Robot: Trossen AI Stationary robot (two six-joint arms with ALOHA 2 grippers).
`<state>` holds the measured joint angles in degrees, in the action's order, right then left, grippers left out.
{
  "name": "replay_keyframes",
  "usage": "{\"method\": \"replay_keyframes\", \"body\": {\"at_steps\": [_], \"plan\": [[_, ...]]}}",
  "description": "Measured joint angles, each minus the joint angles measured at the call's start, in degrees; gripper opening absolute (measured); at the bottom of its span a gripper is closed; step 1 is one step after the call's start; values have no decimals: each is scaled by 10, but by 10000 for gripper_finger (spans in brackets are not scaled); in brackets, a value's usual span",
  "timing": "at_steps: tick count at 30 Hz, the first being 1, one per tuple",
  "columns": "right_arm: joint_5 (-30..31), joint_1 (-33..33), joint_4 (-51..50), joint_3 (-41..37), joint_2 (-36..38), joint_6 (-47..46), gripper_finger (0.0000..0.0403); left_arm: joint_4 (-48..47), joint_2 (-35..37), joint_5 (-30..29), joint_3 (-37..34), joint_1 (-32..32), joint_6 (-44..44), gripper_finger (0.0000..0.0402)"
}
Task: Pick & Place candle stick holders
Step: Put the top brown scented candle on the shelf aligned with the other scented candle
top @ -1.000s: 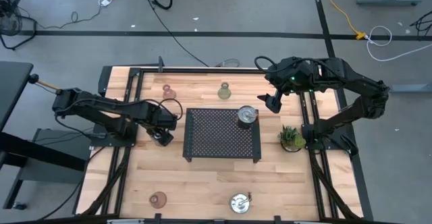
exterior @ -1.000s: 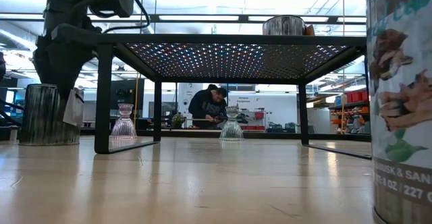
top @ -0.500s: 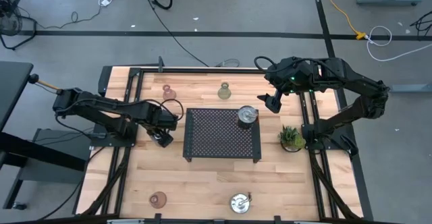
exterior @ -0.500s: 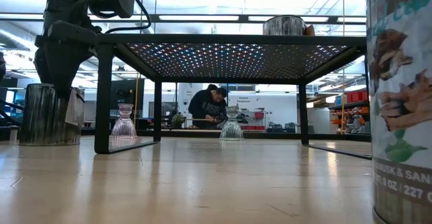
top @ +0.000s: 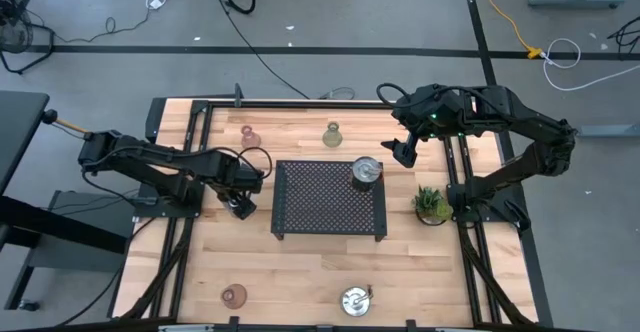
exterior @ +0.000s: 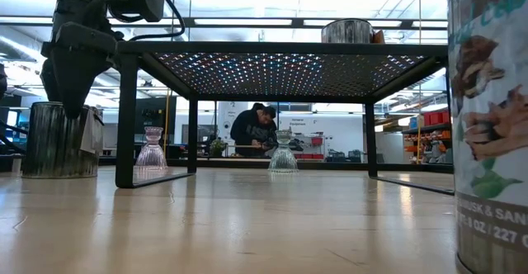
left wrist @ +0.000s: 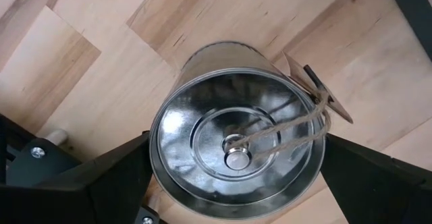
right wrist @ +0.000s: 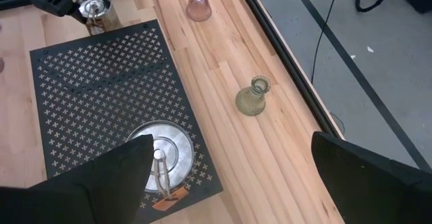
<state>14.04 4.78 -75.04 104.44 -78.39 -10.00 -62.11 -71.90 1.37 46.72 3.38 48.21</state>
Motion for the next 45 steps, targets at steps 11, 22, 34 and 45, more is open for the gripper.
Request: {"method": "replay_keyframes", "body": {"at_steps": [11, 22, 34, 45], "plan": [[0, 0, 0, 0, 0, 0, 400, 1, 0, 0, 0, 0, 5, 399], [0, 0, 0, 0, 0, 0, 400, 1, 0, 0, 1, 0, 2, 363], [0, 0, 0, 0, 0, 2, 400, -44, -1, 54, 26, 0, 3, 363], [0, 0, 29, 0, 0, 15, 400, -245, -1, 27, 271, 0, -8, 363]]}}
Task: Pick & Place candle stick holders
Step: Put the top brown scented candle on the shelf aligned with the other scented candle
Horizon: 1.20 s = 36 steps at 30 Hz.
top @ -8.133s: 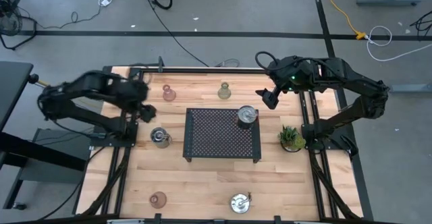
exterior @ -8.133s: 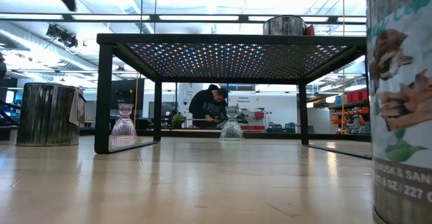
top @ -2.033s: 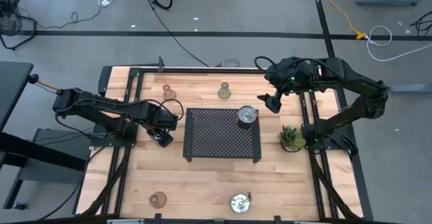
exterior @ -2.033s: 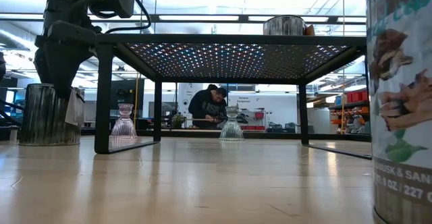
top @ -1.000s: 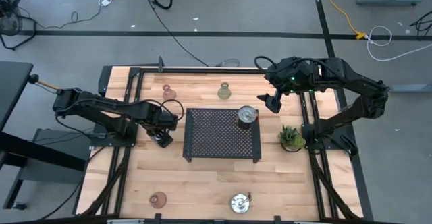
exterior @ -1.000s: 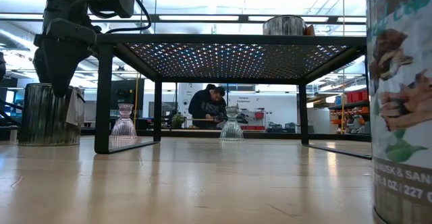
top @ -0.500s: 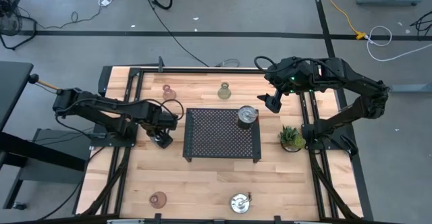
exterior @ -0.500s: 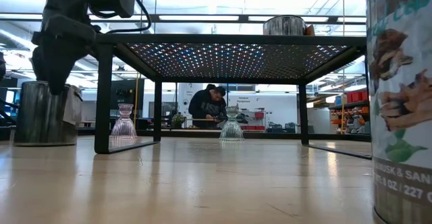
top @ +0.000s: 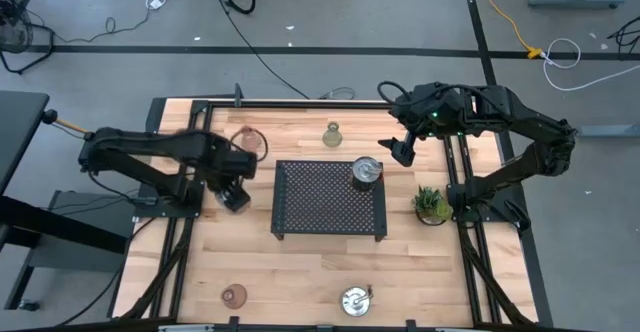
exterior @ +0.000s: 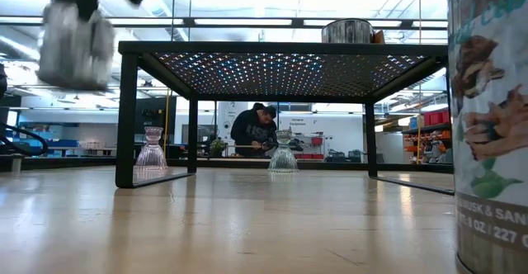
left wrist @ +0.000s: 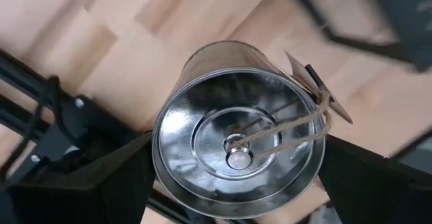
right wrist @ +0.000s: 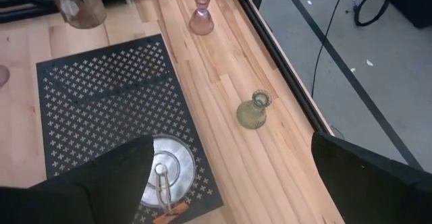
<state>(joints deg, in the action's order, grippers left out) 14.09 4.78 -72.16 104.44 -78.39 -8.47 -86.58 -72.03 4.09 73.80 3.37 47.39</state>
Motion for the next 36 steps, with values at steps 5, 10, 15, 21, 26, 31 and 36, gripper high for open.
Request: {"method": "replay_keyframes", "body": {"at_steps": [5, 10, 15, 21, 26, 31, 36], "plan": [[0, 0, 3, 0, 0, 0, 400, -36, -21, -27, 134, -2, 13, 363], [0, 0, 3, 0, 0, 1, 400, -34, -87, -37, 270, -18, -11, 363], [0, 0, 4, 0, 0, 1, 400, -34, -177, -56, 373, -38, -117, 363], [-1, 0, 4, 0, 0, 1, 400, -35, -271, -39, 441, -78, -198, 363], [-2, 0, 4, 0, 0, 5, 400, -35, -338, -12, 487, -100, -242, 363], [-1, 0, 4, 0, 0, 15, 400, -34, -387, -11, 531, -109, -270, 363], [-1, 0, 4, 0, 0, 19, 400, -34, -412, -15, 561, -113, -275, 363]]}}
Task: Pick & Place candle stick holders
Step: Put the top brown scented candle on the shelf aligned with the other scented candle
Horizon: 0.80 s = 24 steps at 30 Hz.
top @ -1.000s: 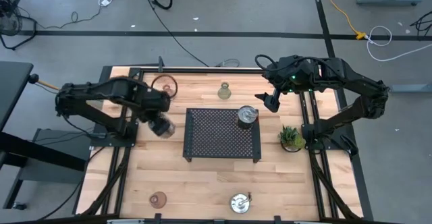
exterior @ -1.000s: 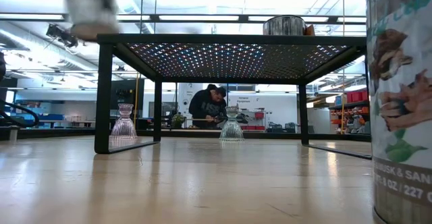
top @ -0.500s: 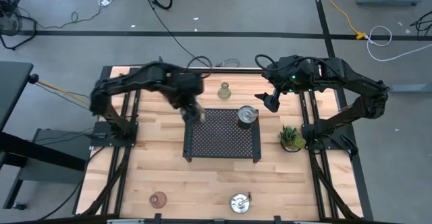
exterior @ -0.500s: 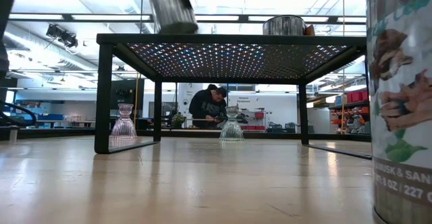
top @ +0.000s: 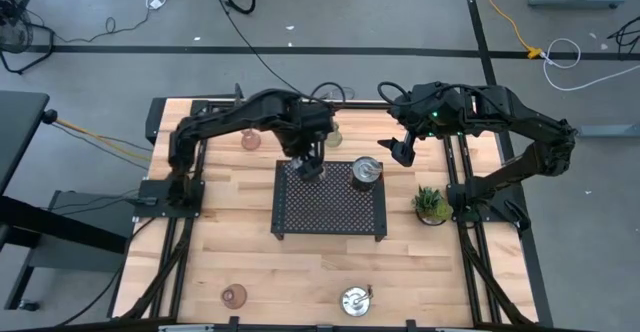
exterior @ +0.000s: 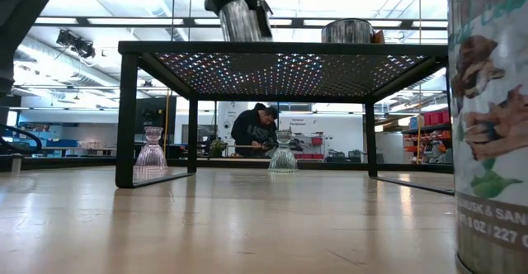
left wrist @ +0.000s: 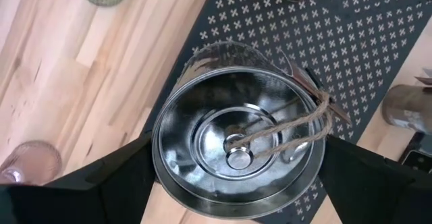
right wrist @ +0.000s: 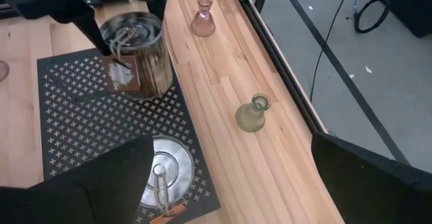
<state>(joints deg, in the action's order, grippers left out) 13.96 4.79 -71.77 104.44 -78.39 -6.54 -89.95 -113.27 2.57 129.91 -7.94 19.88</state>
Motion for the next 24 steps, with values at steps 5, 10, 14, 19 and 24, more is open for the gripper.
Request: {"method": "replay_keyframes", "body": {"at_steps": [5, 10, 14, 19, 24], "plan": [[0, 0, 0, 0, 0, 0, 400, 5, -12, -2, 4, 0, 0, 363], [1, 0, 2, 0, 0, 1, 400, 31, -13, -2, 0, 0, 0, 363], [1, 0, 5, 0, 0, 1, 400, 54, -13, -1, 0, -2, 0, 363], [1, 0, 8, 0, 0, 1, 400, 67, -13, 2, 0, -2, 5, 363], [1, 0, 17, 0, 0, 1, 400, 84, -13, 3, 0, -1, 5, 363]]}}
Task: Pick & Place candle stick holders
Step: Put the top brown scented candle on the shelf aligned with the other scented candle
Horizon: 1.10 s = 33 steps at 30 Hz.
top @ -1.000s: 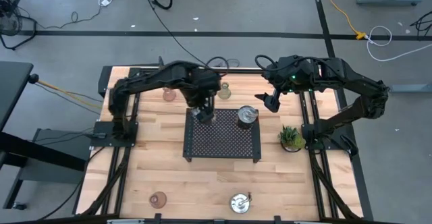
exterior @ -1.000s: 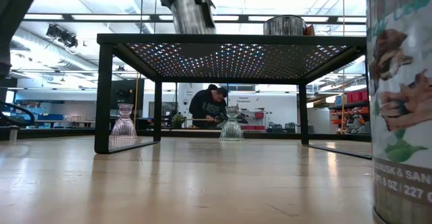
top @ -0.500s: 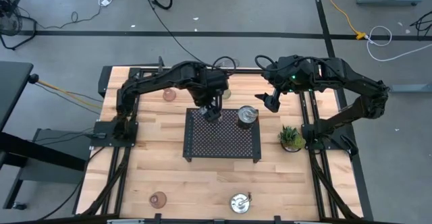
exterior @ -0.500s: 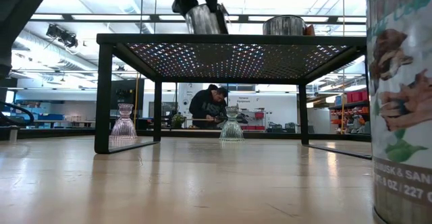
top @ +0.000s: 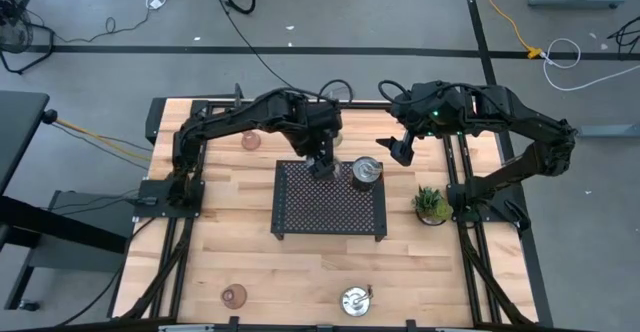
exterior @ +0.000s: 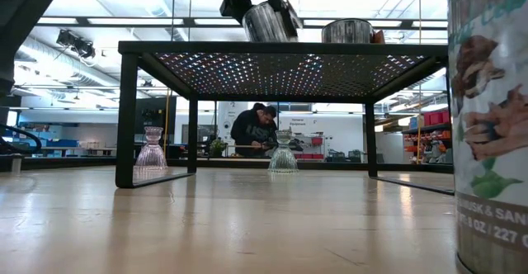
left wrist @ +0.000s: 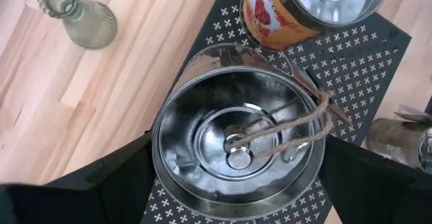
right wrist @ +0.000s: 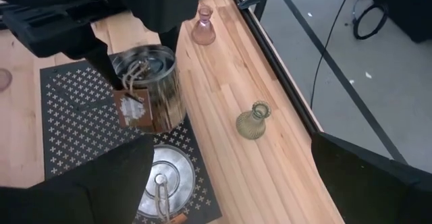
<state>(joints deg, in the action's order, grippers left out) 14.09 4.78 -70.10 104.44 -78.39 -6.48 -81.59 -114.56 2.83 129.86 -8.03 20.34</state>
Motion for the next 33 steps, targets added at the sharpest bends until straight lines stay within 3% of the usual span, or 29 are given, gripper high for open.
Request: {"method": "replay_keyframes", "body": {"at_steps": [33], "plan": [[0, 0, 1, 0, 0, 13, 400, 48, 0, -2, 0, 6, 0, 388]]}}
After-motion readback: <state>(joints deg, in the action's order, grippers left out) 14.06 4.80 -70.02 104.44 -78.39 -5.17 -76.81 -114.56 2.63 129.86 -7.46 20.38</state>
